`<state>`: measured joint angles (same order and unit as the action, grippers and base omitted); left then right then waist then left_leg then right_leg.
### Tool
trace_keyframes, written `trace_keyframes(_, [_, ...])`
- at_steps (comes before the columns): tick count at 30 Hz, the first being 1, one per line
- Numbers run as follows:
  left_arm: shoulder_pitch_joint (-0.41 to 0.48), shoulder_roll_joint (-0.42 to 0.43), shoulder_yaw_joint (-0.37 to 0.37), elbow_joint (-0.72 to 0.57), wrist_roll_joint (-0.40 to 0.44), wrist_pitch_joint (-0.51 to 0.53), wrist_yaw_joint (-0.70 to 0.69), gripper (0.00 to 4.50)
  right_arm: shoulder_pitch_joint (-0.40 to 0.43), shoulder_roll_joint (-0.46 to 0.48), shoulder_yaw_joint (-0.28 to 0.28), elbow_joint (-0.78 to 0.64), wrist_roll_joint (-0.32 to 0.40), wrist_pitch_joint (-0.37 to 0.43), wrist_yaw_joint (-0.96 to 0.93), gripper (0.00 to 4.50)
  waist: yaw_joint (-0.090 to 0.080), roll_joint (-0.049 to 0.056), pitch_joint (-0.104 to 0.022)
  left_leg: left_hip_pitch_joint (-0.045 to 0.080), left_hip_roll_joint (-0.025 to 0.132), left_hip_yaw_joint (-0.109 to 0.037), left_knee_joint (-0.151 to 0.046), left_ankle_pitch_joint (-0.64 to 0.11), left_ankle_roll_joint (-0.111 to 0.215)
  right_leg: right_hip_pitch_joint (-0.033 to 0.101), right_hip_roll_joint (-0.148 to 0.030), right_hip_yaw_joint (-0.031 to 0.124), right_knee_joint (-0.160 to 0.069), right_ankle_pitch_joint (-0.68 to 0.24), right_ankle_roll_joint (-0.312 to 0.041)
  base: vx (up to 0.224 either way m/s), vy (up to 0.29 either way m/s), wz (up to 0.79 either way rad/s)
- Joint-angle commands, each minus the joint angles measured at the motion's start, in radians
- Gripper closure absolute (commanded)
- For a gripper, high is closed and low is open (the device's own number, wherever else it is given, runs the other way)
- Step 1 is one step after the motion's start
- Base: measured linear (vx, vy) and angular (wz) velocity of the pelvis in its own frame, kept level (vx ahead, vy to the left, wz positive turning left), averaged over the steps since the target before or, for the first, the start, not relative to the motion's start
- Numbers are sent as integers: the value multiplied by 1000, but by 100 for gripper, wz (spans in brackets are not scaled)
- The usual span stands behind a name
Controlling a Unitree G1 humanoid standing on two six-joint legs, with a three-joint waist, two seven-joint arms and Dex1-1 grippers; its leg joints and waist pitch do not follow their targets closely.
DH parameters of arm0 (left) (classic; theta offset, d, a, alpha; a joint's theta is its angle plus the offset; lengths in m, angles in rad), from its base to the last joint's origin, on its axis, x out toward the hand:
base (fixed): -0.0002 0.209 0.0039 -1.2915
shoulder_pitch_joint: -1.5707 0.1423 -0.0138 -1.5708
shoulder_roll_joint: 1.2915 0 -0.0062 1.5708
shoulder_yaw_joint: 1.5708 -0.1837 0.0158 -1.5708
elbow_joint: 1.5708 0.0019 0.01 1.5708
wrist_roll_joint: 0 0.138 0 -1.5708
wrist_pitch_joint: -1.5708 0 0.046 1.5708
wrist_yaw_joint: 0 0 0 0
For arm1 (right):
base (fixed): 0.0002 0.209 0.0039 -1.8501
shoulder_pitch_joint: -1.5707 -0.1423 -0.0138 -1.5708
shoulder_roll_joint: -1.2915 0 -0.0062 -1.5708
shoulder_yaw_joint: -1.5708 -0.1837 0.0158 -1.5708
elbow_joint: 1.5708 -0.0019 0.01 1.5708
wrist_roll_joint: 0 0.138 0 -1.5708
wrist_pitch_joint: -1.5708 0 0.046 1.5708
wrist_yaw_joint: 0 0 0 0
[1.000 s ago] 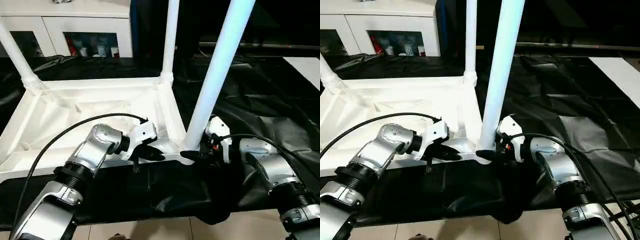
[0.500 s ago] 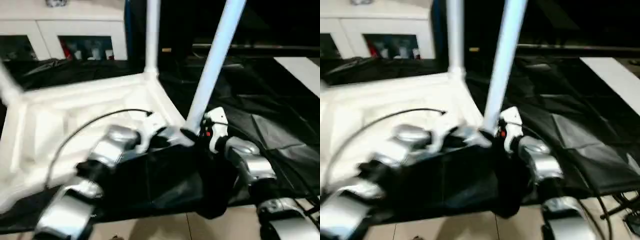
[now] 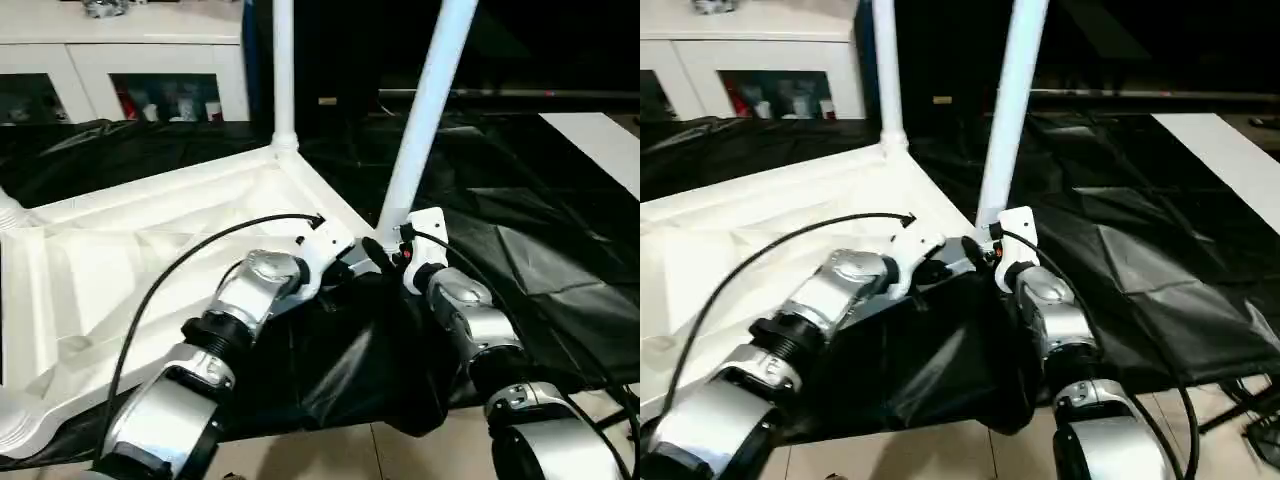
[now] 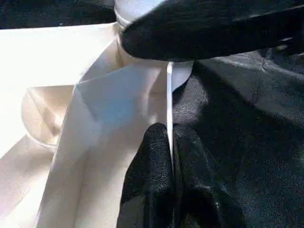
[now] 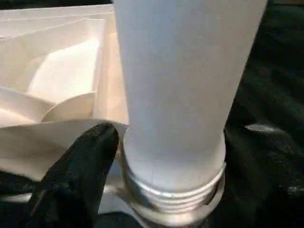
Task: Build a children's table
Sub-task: Rotate leg to tighten
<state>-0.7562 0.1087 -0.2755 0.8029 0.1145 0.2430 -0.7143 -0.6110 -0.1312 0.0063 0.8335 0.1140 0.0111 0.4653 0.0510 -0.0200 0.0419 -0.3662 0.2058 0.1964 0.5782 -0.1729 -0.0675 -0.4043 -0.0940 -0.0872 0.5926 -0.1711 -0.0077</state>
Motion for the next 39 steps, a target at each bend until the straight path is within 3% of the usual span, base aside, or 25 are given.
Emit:
trace_keyframes(1, [29, 17, -15, 1, -4, -63, -58, 450, 11, -10, 52, -61, 15, 1, 142, 55, 7, -21, -53, 5, 21, -15, -65, -282, 60, 38, -57, 40, -99, -451, -112, 0, 0, 0])
trace_keyframes(5, [53, 70, -38, -38, -10, -97, -165, 450, 50, -95, 90, -139, 27, 27, 302, 55, 13, -20, -56, 5, 25, -12, -62, -243, 72, 41, -57, 44, -89, -386, -137, 0, 0, 0])
trace_keyframes(7, [85, 121, -60, -103, -39, -135, -300, 450, 79, -161, 109, -194, 36, 40, 409, 55, 17, -15, -57, 4, 28, -14, -63, -226, 72, 45, -59, 44, -83, -346, -155, 0, 0, 0])
trace_keyframes(8, [94, 138, -65, -127, -52, -136, -344, 450, 88, -184, 115, -216, 41, 51, 449, 55, 17, -17, -59, 1, 30, -14, -63, -209, 76, 48, -58, 44, -76, -303, -169, 0, 0, 0])
trace_keyframes(10, [102, 164, -68, -157, -62, -132, -393, 450, 104, -221, 121, -253, 53, 75, 528, 55, 17, -11, -60, 5, 32, -12, -62, -197, 82, 49, -53, 44, -67, -232, -201, 0, 0, 0])
trace_keyframes(13, [109, 183, -70, -185, -79, -112, -449, 450, 113, -241, 123, -280, 66, 88, 578, 55, 26, -8, -63, 9, 36, -8, -59, -157, 88, 49, -52, 46, -53, -135, -241, 0, 0, 0])
trace_keyframes(16, [121, 202, -79, -226, -95, -85, -513, 450, 113, -250, 126, -295, 76, 101, 607, 55, 37, -9, -62, 12, 37, -5, -58, -154, 84, 50, -56, 48, -50, -127, -253, 0, 0, 0])
trace_keyframes(18, [127, 202, -82, -236, -90, -83, -510, 450, 110, -253, 138, -296, 76, 112, 628, 55, 40, -10, -59, 12, 36, -4, -60, -175, 75, 48, -56, 48, -56, -166, -244, 0, 0, 0])
trace_keyframes(19, [127, 202, -82, -236, -90, -83, -510, 450, 110, -253, 138, -296, 76, 112, 628, 81, 41, -9, -59, 13, 36, -4, -60, -183, 70, 47, -56, 48, -58, -181, -239, 0, 0, 0])
trace_keyframes(23, [127, 203, -77, -239, -85, -80, -509, 450, 108, -248, 145, -295, 68, 120, 638, 105, 39, -11, -56, 14, 34, -9, -65, -227, 38, 46, -60, 48, -69, -281, -197, 0, 0, 0])
trace_keyframes(33, [125, 210, -76, -243, -86, -70, -509, 450, 118, -258, 171, -298, 46, 107, 654, 182, 38, -12, -59, 10, 32, -8, -61, -188, 50, 50, -57, 48, -60, -213, -210, 0, 0, 0])
trace_keyframes(39, [123, 209, -77, -240, -83, -68, -507, 450, 120, -255, 172, -282, 36, 97, 644, 191, 37, -11, -60, 11, 32, -9, -61, -192, 46, 50, -56, 48, -61, -220, -208, 0, 0, 0])
